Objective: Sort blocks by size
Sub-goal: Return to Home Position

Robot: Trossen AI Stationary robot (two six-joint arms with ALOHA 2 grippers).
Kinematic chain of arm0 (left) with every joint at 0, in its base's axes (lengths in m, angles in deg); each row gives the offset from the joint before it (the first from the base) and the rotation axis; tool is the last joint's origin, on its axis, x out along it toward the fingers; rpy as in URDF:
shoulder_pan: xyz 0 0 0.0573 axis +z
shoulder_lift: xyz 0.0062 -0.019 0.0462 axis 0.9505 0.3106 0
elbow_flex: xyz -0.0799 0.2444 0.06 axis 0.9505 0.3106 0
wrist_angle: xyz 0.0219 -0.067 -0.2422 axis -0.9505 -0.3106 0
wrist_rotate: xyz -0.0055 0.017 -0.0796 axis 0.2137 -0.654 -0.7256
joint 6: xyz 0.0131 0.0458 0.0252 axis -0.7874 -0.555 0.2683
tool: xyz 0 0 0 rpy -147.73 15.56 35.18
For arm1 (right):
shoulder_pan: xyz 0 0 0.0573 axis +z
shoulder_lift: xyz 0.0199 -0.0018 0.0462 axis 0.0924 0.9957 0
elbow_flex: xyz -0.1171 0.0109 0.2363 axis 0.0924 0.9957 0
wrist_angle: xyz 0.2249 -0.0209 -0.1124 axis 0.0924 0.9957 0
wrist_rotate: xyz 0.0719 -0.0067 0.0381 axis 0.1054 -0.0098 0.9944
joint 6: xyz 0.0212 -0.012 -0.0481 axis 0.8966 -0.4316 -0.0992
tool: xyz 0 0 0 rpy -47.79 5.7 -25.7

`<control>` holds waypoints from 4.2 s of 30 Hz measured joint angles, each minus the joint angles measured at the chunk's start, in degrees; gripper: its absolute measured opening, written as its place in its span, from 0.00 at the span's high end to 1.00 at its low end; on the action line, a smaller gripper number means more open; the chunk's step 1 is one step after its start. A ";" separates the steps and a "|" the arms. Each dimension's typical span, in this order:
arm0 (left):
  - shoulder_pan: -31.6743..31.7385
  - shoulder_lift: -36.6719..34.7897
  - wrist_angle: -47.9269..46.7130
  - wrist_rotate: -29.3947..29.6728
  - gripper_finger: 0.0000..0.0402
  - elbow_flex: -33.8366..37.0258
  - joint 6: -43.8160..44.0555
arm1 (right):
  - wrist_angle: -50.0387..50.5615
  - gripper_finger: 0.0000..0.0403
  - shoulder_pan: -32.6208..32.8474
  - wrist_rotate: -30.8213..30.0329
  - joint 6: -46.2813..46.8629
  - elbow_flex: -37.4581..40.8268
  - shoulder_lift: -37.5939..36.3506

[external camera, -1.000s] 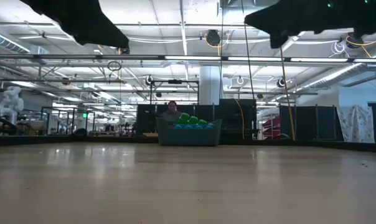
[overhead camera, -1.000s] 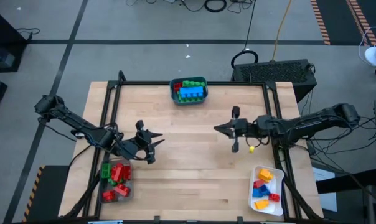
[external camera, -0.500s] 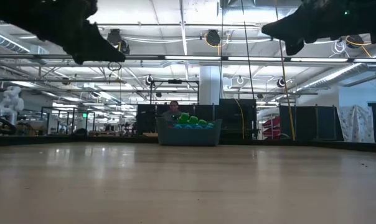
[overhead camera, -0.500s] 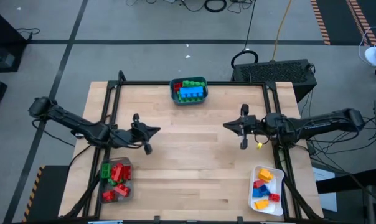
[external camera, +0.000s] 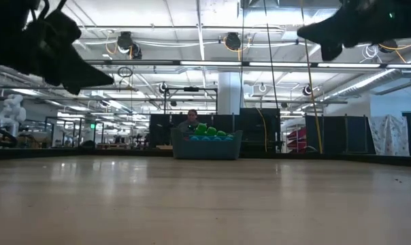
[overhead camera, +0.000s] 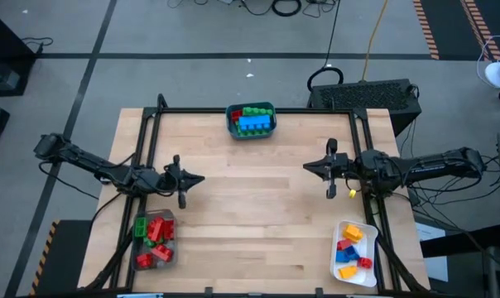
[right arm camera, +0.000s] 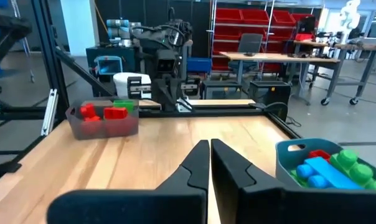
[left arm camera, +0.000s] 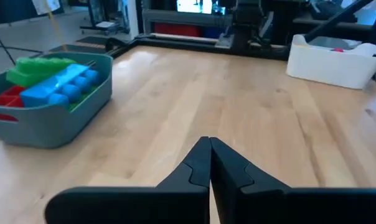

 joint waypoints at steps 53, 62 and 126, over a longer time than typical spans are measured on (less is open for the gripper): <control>5.58 -38.36 -29.72 -3.98 0.98 1.13 -3.86 | 10.97 1.00 -1.97 1.57 6.42 17.08 -33.91; 5.58 -38.34 -34.14 -3.37 0.98 -1.46 -2.05 | 14.04 1.00 -1.97 1.72 5.49 17.06 -35.41; 5.62 -37.64 -29.89 -1.45 0.98 1.34 -3.50 | 14.46 1.00 -1.97 1.44 4.48 17.06 -34.95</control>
